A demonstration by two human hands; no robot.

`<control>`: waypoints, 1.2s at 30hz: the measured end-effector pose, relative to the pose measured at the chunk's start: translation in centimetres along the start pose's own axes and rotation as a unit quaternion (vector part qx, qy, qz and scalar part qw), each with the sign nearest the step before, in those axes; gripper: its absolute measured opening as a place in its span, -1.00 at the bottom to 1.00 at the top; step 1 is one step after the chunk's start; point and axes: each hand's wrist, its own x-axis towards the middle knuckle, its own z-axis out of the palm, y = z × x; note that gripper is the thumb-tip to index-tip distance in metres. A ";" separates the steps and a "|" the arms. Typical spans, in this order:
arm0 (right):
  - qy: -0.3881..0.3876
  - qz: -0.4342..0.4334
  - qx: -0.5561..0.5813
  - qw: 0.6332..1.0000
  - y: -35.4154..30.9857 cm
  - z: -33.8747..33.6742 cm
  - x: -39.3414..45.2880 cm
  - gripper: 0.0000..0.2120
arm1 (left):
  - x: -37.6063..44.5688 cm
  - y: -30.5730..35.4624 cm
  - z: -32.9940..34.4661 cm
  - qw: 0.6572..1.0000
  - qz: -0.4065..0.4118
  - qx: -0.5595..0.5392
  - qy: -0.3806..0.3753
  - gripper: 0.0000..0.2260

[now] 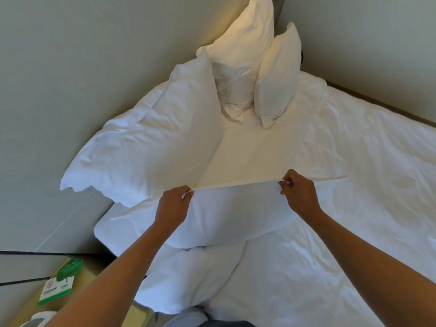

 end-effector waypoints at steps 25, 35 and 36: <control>-0.026 -0.115 -0.040 0.992 -7.2 4.4 19.7 -0.82 | 2.6 3.1 2.6 0.981 -0.136 -0.100 0.093 -0.79; 0.023 -0.070 -0.027 0.997 -5.3 1.6 22.3 -0.79 | 5.9 6.5 2.6 0.984 -0.140 -0.107 0.039 -0.79; 0.023 -0.070 -0.025 0.997 -5.7 1.6 22.7 -0.79 | 6.3 6.5 2.4 0.982 -0.142 -0.123 0.034 -0.80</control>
